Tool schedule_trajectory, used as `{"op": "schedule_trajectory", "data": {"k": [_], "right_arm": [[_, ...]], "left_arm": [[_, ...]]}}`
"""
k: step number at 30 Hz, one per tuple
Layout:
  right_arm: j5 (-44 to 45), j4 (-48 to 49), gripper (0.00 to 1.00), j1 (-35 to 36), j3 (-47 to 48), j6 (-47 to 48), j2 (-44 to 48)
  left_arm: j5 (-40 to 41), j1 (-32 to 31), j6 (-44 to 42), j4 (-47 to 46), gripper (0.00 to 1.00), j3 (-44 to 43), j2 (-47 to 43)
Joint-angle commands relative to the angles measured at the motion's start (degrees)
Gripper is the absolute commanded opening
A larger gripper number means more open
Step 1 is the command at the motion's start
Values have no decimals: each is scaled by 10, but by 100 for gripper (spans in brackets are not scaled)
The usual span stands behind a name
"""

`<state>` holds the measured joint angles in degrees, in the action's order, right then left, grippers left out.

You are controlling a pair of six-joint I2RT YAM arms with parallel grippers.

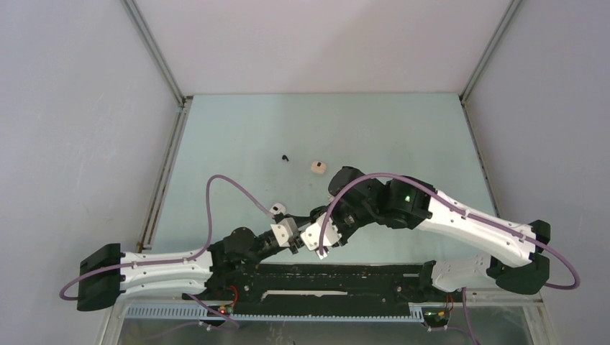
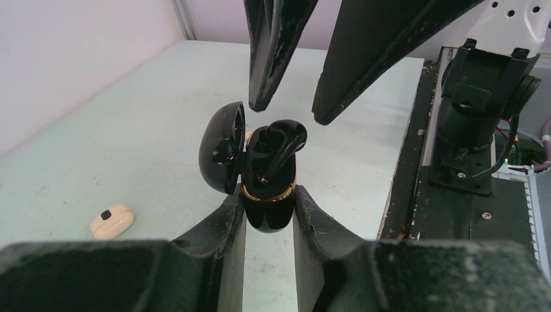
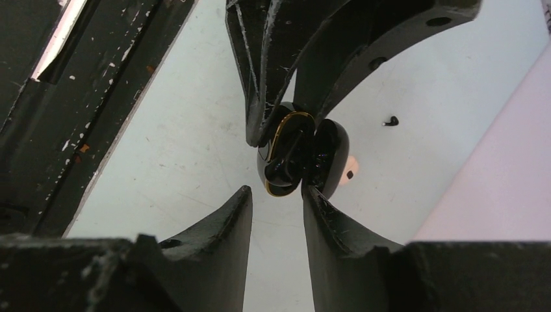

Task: Insert the wireless bluetooth earbuds into the charging case
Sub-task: Adjust the earbud with the charging case.

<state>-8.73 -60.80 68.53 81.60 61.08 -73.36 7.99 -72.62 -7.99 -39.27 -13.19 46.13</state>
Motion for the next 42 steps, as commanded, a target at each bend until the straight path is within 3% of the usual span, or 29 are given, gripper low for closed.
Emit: {"op": "schedule_trajectory", "data": {"k": [1,15,27,37,42], "right_arm": [[-13,0,38,5,-5,4,-6],[-24,10,34,8,-5,-9,-18],[-29,22,22,7,-5,-28,-25],[-34,30,28,2,-5,-48,-31],[-40,31,25,-1,-5,-57,-33]], "left_arm": [[-13,-3,0,-18,5,-25,-2],[-18,-3,0,-16,5,-26,1],[-21,-3,-1,-15,5,-27,7],[-25,-3,-2,-12,5,-32,16],[-23,-3,-3,-9,5,-32,18]]}}
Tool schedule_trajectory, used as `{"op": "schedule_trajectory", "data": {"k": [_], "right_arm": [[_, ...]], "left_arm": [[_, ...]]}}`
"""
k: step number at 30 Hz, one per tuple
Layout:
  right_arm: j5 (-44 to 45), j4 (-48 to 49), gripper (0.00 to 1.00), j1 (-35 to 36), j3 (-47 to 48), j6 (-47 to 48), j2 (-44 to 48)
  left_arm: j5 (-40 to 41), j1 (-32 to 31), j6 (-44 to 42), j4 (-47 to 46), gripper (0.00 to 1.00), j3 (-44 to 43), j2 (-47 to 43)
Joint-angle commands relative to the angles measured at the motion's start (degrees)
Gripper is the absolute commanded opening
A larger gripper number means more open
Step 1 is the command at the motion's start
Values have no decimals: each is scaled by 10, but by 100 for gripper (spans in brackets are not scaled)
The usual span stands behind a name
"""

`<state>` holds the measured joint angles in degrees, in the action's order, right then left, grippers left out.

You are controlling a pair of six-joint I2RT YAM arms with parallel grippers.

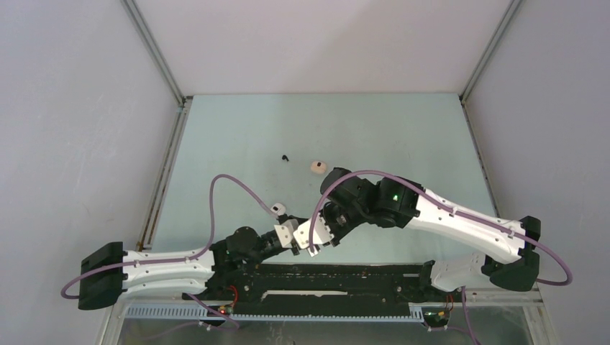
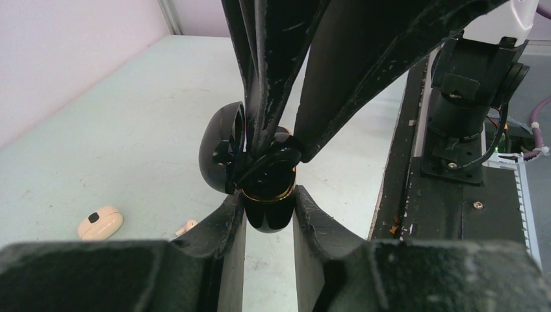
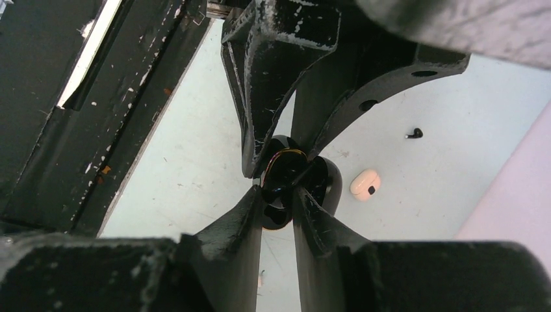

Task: Insert the wireless bluetooth earbuds into the charging case
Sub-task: Adjust the earbud with the charging case.

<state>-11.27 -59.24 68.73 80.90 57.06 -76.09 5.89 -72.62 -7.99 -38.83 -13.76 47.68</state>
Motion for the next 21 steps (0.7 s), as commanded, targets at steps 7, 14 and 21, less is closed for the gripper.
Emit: {"op": "schedule_trajectory", "data": {"k": [7,14,21], "right_arm": [[-29,6,17,-12,3,-23,-2],[-48,-15,9,-21,10,-35,-2],[-95,-46,7,-49,42,-62,-24]], "left_arm": [[1,-3,-4,-8,5,-27,2],[15,-3,-16,3,5,-28,3],[27,-3,-34,6,5,-24,7]]}}
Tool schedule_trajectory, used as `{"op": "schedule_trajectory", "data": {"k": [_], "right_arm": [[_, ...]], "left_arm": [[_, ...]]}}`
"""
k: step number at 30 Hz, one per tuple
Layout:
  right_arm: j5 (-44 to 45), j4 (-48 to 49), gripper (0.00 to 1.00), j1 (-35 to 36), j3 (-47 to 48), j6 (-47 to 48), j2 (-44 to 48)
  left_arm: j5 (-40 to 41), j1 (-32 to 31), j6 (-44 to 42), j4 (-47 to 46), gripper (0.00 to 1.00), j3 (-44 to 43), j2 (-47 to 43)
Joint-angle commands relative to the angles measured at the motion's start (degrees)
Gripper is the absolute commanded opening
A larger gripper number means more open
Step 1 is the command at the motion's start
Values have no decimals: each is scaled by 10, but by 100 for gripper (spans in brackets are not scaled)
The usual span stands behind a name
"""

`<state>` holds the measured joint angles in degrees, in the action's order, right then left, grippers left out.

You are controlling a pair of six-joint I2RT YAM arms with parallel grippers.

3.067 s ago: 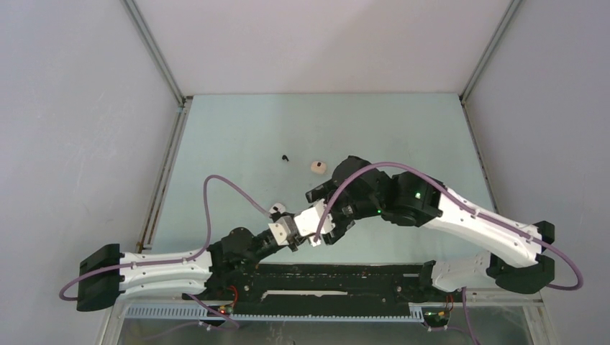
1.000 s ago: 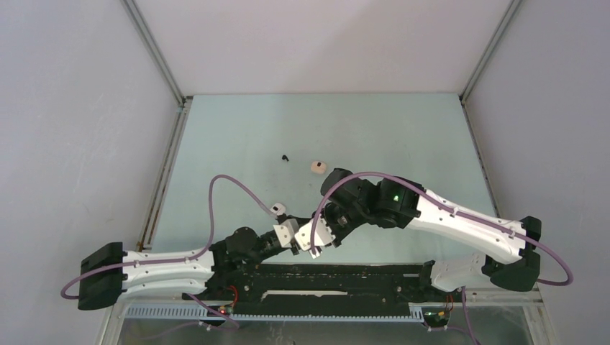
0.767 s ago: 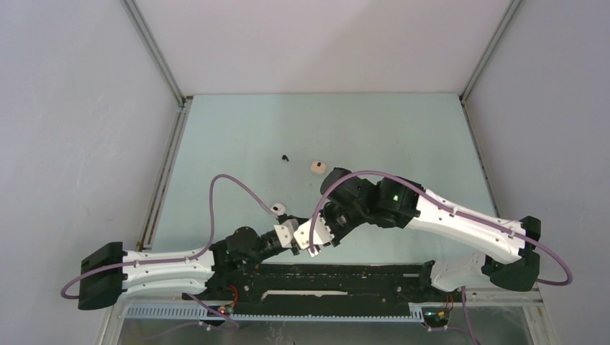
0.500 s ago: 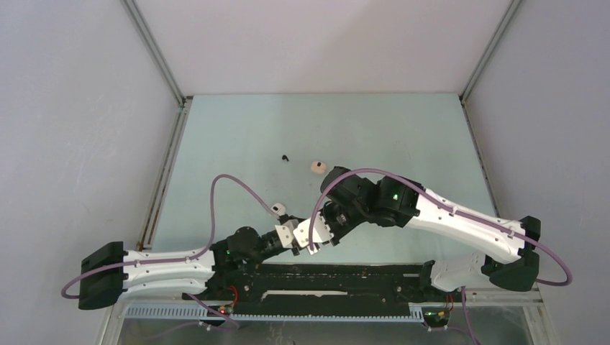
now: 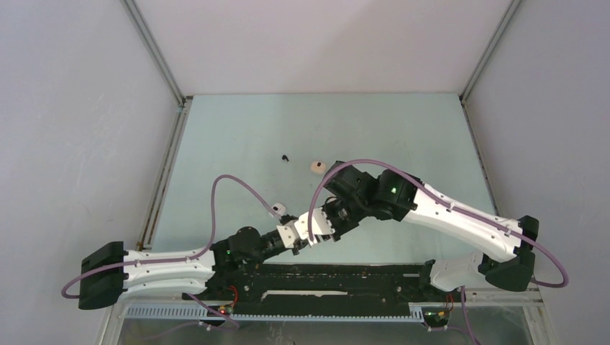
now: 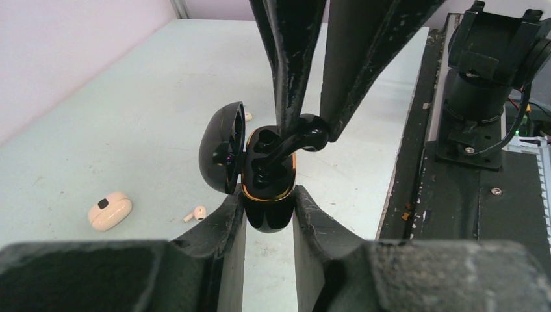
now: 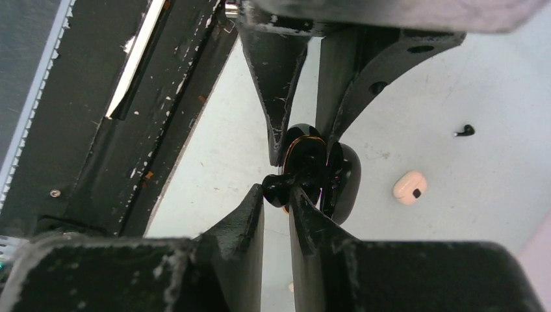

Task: Insert the wireless bluetooth earbuds into the charging case
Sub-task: Adjust the earbud with the charging case.

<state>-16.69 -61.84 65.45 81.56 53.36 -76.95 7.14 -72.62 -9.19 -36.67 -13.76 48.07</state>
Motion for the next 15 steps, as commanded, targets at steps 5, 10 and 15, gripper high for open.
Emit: {"op": "schedule_trajectory", "data": {"k": [5,10,15], "right_arm": [[-71,-30,7,-30,53,-38,-28],[-82,-36,7,-32,60,-40,-38],[-94,-43,7,-32,65,-40,-47]], "left_arm": [[15,-3,-30,-13,5,-28,8],[10,-3,-31,-13,5,-30,13],[10,-3,-30,-14,5,-31,17]]}}
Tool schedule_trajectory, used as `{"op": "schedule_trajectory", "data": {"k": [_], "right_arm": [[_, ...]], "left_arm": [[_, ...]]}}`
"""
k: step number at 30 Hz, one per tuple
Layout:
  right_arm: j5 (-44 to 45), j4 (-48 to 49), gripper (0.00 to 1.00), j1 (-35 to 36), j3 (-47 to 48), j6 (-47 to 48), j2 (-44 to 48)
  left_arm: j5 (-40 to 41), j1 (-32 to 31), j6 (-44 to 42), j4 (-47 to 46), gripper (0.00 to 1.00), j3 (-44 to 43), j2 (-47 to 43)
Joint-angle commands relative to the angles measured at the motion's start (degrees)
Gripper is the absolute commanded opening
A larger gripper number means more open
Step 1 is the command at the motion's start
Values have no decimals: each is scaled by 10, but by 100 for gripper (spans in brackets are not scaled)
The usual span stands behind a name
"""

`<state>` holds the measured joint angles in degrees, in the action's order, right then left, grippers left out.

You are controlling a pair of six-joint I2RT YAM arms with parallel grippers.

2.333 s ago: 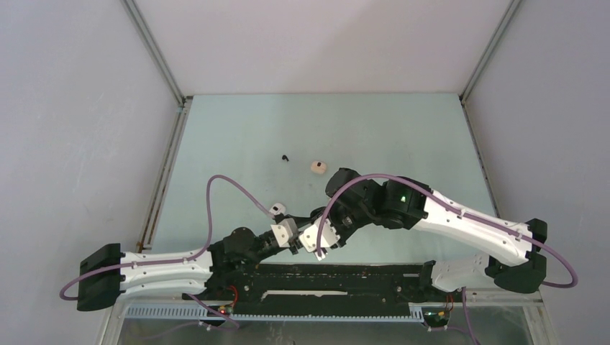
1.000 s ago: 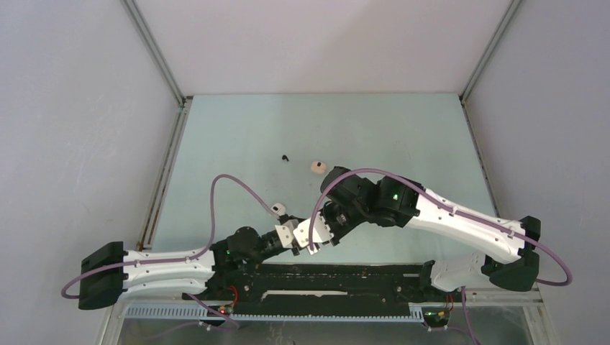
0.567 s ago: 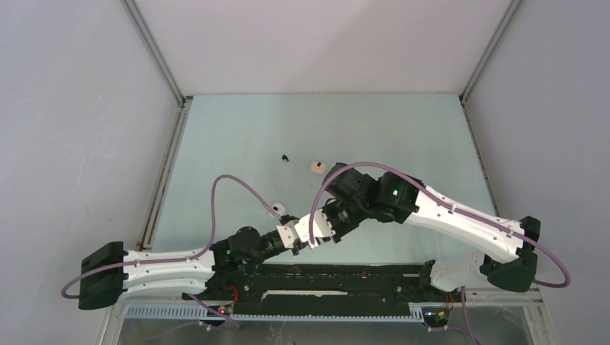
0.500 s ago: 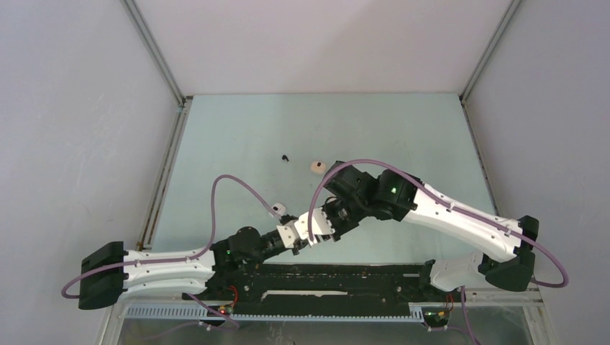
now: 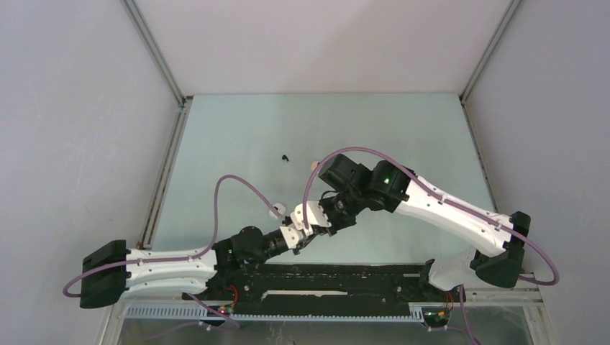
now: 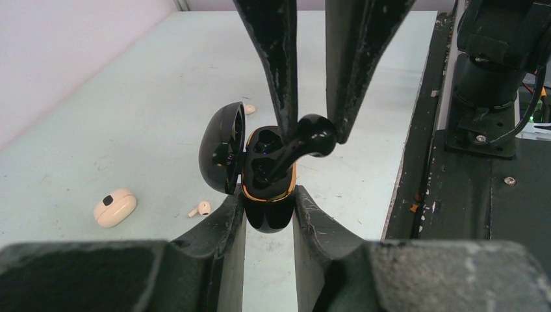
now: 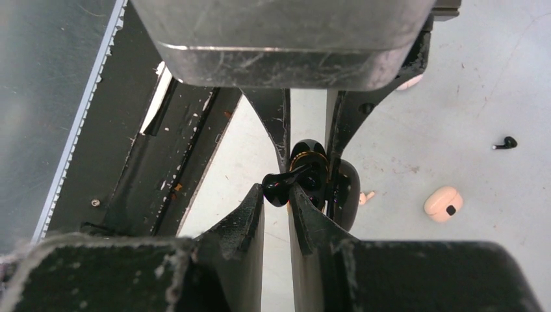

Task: Insert the wireless bluetooth earbuds into the charging case
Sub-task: Adjust the earbud with the charging case.

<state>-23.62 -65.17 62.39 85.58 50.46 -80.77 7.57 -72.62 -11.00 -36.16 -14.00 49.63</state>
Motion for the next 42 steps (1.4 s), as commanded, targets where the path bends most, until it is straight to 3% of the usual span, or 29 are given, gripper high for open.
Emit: {"op": "schedule_trajectory", "data": {"k": [1,42], "right_arm": [[-25,-11,7,-1,27,-11,-12],[-35,-35,9,-21,60,-22,-65]], "left_arm": [[5,-3,-12,-21,5,-27,1],[-10,-3,-20,-24,6,-26,-1]]}}
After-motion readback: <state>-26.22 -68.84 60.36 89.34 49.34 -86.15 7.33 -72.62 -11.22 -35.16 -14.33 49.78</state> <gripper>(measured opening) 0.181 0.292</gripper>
